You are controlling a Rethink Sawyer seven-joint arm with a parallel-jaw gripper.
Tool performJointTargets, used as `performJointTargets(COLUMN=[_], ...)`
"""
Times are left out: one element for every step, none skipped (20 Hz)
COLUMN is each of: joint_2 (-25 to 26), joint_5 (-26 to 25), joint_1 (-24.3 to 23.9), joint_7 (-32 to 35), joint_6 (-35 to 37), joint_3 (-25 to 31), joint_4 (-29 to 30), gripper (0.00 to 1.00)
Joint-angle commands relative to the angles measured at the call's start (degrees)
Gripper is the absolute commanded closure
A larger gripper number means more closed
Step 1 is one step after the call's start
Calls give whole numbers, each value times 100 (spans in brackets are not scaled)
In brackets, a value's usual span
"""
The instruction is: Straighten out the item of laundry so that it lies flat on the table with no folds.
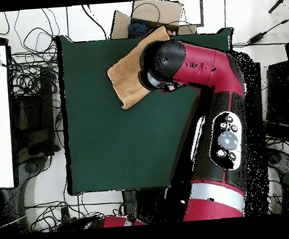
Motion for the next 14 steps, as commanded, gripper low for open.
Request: performJointTargets(joint_2=[424, 472, 542, 609, 674, 740, 798, 820, 841, 914, 948, 965, 984, 985], joint_5=[-59, -53, -62, -68, -86, -103, -146, -183, -220, -255, -264, -270, -283, -292], joint_1=[-241, -290, -319, -390, -459, -529, -587, -606, -626, -643, -659, -660, -654, -640], joint_7=[-789, -741, -668, -665, -661, -657, -626, -589, -552, -467, -440, -417, -394, -367], joint_6=[-1684, -1977, -2182, -2391, -2593, -2795, -3013, -3093, -3172, -3323, -3335, -3353, -3378, -3377], joint_3=[1161, 1263, 1335, 1454, 1560, 1666, 1754, 1787, 1820, 1858, 1891, 1895, 1902, 1884], joint_4=[1269, 1377, 1421, 1474, 1521, 1568, 1615, 1627, 1640, 1635, 1626, 1624, 1631, 1631], gripper=[0, 0, 0, 0, 0, 0, 0, 0, 0, 0, 0, 0, 0, 0])
